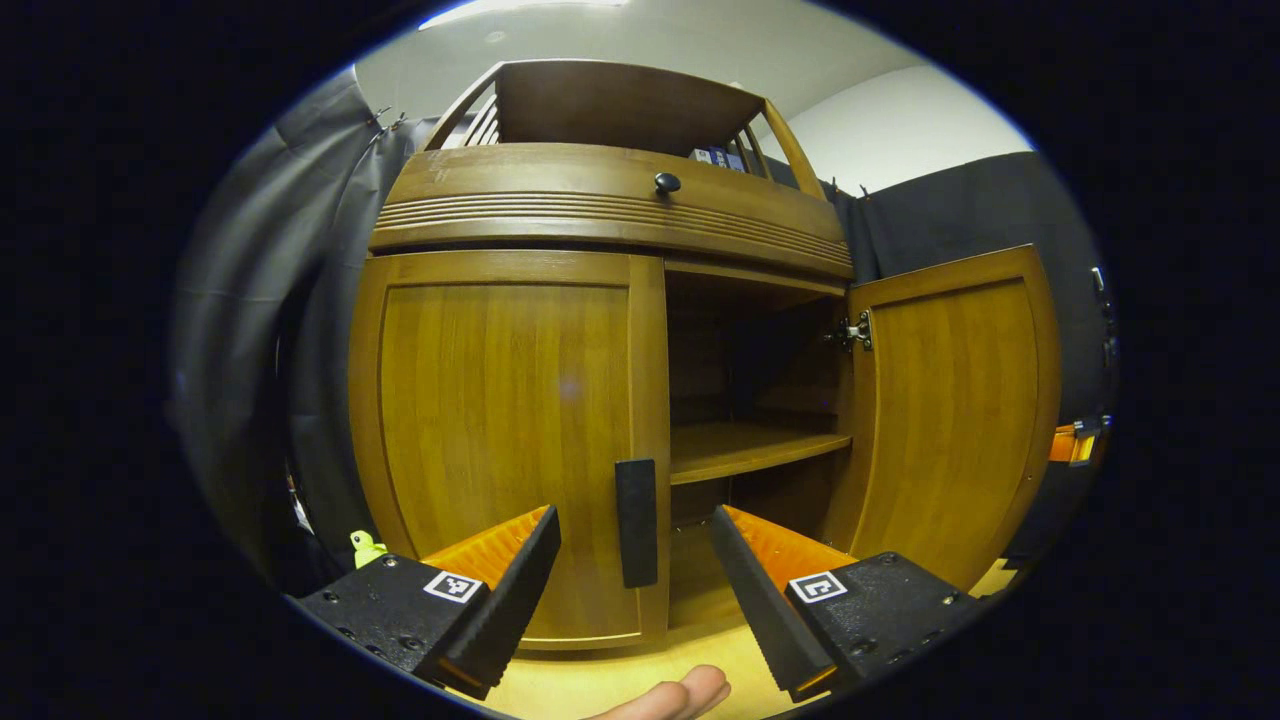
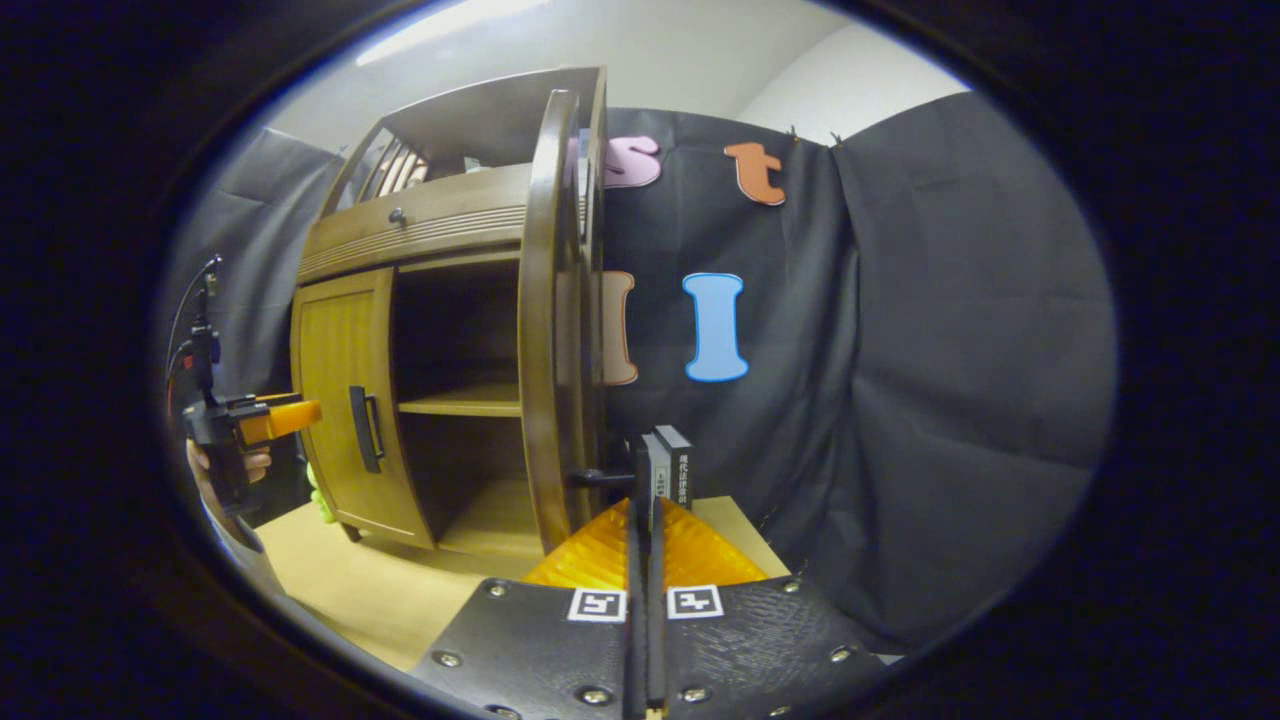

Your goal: Open the right door of the double-door shoe cabinet with the right hand, and open the left door with the left hand.

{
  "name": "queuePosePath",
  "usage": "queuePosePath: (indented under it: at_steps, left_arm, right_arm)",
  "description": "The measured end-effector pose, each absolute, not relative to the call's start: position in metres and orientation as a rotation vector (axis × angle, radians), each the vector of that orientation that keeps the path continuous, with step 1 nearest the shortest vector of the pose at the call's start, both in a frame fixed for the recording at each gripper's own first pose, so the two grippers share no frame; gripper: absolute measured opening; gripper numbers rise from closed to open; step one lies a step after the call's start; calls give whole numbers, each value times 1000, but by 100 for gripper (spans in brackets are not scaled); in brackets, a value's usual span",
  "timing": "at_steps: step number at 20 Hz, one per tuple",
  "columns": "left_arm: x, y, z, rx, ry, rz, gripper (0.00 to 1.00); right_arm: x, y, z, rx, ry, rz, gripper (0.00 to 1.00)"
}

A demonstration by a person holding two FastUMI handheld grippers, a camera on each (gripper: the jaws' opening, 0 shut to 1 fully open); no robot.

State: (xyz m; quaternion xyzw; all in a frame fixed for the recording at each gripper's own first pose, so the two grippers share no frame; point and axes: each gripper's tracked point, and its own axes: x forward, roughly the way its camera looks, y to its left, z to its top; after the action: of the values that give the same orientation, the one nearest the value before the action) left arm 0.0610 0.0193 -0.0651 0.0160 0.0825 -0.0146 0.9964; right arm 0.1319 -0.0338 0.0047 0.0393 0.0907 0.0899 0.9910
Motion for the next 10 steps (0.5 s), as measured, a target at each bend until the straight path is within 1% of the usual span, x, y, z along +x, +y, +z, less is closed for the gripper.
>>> queuePosePath:
  at_steps: [1, 2, 3, 5, 6, 7, 8, 10]
  left_arm:
    - [64, 19, -65, 28, 159, -27, 96]
    - [66, 17, -65, 21, 151, -30, 92]
    - [70, 14, -66, 12, 145, -38, 96]
    - [76, 10, -71, -3, 145, -52, 96]
    - [79, 9, -74, -7, 147, -55, 92]
    - [83, 8, -77, -9, 152, -59, 92]
    - [85, 8, -81, -11, 153, -61, 96]
    - [93, 9, -90, -17, 159, -56, 96]
  right_arm:
    - [133, -36, 4, 85, 184, 188, 1]
    - [134, -38, 4, 88, 184, 197, 1]
    - [136, -39, 3, 90, 186, 202, 1]
    - [135, -39, 3, 91, 194, 204, 1]
    - [134, -40, 4, 82, 196, 204, 1]
    - [134, -39, 4, 74, 197, 201, 1]
    - [132, -39, 6, 65, 195, 197, 1]
    - [123, -51, 11, 7, 177, 154, 1]
